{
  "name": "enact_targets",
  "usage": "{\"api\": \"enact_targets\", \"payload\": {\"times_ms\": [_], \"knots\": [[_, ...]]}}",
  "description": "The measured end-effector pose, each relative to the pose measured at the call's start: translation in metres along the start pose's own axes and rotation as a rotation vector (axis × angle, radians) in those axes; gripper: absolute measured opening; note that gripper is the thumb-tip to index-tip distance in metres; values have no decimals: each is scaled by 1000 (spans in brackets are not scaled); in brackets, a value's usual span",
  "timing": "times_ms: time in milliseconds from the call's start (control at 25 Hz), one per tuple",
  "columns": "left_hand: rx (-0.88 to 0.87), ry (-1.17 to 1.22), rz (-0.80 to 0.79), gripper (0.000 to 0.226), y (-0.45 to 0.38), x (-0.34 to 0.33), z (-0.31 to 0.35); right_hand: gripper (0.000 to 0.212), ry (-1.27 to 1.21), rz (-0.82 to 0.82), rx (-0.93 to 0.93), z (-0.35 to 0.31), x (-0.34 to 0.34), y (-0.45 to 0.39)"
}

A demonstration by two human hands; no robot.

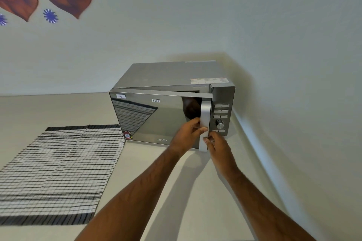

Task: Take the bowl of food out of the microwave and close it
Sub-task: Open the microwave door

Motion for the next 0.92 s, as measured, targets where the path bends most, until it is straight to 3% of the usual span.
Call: {"api": "enact_targets", "payload": {"times_ms": [280,480,640,920], "knots": [[-54,-57,48,30,47,3,-2,24,188,36,179,-14,15,39],[-98,-80,79,40,77,12,-6,13,131,-114,148,8,18,61],[-129,-90,125,37,108,22,-8,10,170,-140,144,28,18,72],[-178,-21,250,45,173,68,-23,25,270,-171,170,28,4,72]]}}
Point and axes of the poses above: each hand's wrist, its own y-axis away from the middle knuckle, its own x-axis out of the back of the hand, z = x × y, the point moved 5 cm from there along -y, towards the middle knuckle, and after that the axes turned 7 degrees about z, right-handed, at the moved point
